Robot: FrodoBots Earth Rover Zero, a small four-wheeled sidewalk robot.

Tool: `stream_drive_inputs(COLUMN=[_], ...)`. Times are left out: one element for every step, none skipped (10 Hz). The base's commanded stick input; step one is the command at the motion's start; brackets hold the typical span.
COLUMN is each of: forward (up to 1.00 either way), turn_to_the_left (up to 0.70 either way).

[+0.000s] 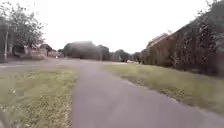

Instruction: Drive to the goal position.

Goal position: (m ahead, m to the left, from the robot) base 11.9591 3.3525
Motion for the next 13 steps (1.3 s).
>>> stream_drive_inputs(forward=[1.0, 1.0, 1.0, 1.0, 1.0, 1.0, 1.0, 1.0, 1.0, 1.0, 1.0, 1.0, 1.0], turn_to_the_left=[0.4, 0.25, 0.0, 0.0, 0.0, 0.0, 0.0, 0.0, 0.0, 0.0, 0.0, 0.0, 0.0])
